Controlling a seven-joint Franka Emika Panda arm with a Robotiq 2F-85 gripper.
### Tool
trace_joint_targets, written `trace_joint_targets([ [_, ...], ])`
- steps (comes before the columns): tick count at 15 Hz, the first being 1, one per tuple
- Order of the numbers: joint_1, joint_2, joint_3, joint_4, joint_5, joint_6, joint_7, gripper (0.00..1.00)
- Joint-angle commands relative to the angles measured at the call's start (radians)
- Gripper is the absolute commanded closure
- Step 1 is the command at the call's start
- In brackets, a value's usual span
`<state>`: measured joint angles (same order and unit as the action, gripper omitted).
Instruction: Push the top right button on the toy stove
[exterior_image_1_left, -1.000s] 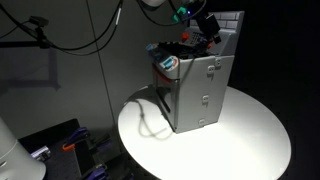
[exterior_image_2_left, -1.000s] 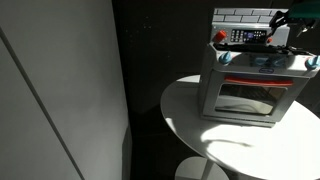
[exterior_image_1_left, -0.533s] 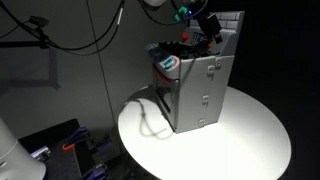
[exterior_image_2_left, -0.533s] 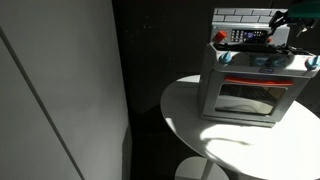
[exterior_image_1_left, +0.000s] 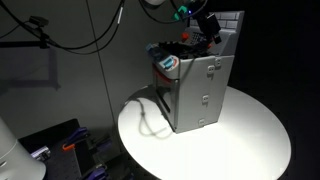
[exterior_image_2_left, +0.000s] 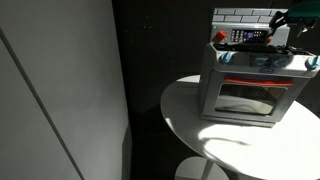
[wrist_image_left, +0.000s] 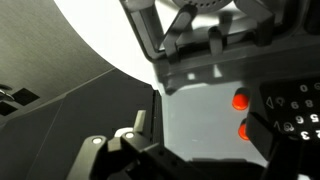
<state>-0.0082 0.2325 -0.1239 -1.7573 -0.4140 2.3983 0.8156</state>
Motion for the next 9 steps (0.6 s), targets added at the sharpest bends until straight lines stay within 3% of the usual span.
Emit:
trace_joint_targets([
  [1, 0.001, -0.080, 0.011, -0.063, 0.075, -0.055, -0.092, 0.00],
  [9, -0.012, -0.305, 0.049, -0.238, 0.264, -0.226, -0.334, 0.00],
])
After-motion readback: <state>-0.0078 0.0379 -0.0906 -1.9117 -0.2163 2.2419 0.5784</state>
